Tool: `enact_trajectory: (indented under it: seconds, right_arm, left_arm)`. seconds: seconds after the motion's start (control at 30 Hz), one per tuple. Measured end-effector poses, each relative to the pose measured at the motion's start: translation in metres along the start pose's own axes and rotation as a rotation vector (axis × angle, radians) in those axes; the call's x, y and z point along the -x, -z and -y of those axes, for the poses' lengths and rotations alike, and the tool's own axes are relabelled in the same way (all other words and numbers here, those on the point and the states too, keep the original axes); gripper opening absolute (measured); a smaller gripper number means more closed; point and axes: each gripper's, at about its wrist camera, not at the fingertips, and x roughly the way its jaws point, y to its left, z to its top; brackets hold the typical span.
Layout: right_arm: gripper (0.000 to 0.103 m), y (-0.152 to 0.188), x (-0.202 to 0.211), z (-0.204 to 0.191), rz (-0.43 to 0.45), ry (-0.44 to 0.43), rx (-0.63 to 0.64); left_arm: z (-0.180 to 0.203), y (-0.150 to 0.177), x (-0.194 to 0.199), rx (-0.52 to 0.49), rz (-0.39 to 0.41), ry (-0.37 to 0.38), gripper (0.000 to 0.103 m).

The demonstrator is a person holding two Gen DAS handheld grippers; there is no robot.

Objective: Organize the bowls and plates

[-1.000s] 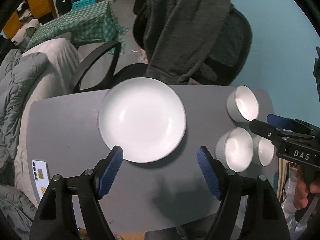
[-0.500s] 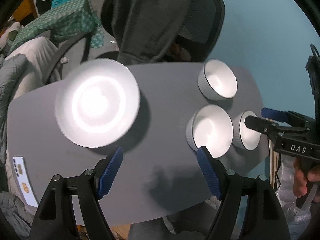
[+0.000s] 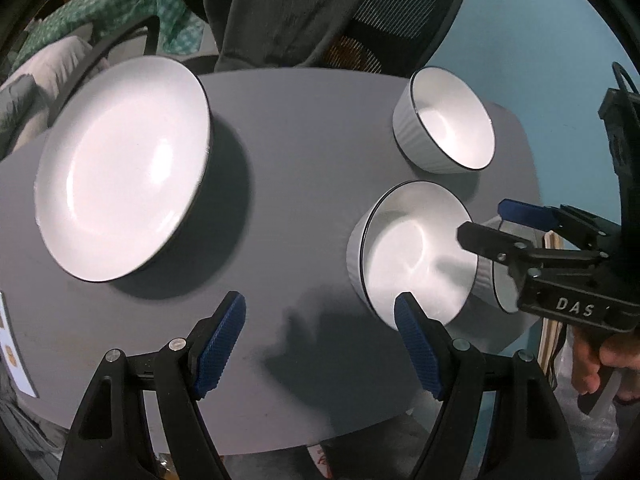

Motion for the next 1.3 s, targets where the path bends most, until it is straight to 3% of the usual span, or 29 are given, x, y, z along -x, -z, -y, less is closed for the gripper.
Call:
enact_trajectory:
  seconds: [0.3,0.47,0.67,0.97,1.17,1.3]
  right_arm:
    - [0.073,-0.01,-0.03,0.004,-0.056,-0.022,0.036]
    - [0.067,-0.01,-0.035,0.003,-0.069,-0.03,0.06]
    - [0.05,-0.009,-0.043,0.006,-0.101,-0.041,0.073]
    - [0.039,-0.008,-0.046,0.0,-0.111,-0.06,0.089]
    - [0.023,-0.011,-0.052,0.004,-0.139,-0.028,0.054]
    - [0.015,-0.008,-0.052,0.012,-0.148,-0.03,0.006]
  left_arm:
    - [0.005,-0.003,-0.027,0.028,-0.039,-0.007,0.078]
    - [0.005,-0.001,-0.036,0.04,-0.059,-0.013,0.078]
    - [-0.002,0.002,-0.04,0.054,-0.073,-0.021,0.078]
    - [-0.008,0.001,-0.038,0.058,-0.07,-0.021,0.078]
    - [-0.015,0.001,-0.044,0.086,-0.093,-0.018,0.078]
    - [-0.022,0.003,-0.042,0.09,-0.1,-0.009,0.069]
